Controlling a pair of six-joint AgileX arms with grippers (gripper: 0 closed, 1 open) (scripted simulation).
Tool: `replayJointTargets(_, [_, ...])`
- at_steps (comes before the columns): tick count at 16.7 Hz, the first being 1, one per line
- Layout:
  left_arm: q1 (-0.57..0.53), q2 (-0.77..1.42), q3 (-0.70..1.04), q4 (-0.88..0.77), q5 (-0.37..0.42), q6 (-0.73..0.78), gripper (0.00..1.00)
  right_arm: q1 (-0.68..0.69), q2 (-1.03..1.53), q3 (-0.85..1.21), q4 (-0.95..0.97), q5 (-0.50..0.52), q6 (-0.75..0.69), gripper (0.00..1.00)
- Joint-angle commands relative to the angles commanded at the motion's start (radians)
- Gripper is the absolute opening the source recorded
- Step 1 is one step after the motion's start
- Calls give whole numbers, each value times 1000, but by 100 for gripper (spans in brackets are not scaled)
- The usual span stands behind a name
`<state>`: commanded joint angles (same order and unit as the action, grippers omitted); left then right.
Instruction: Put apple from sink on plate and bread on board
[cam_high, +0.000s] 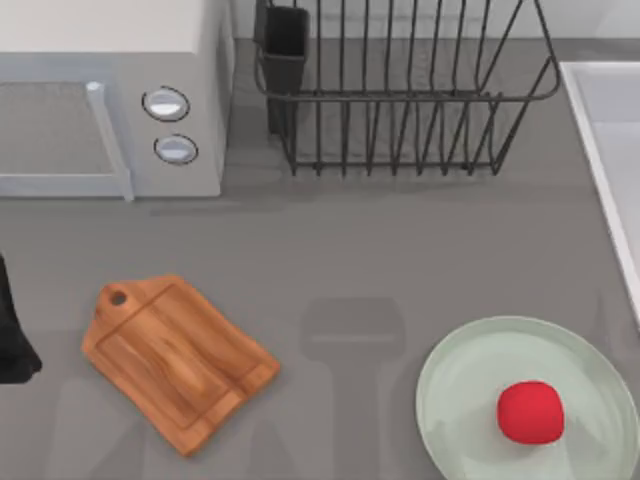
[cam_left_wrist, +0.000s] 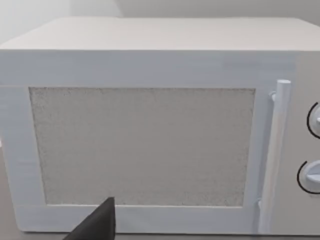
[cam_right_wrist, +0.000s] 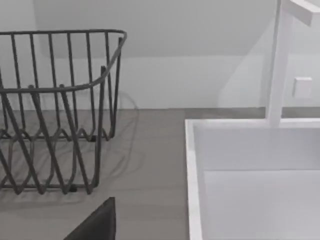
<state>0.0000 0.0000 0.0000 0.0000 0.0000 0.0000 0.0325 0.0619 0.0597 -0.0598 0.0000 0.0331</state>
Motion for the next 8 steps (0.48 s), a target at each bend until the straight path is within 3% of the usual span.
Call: replayJointTargets(8, [0, 0, 0, 0, 0, 0, 100, -32, -62, -60, 60, 0, -33, 100])
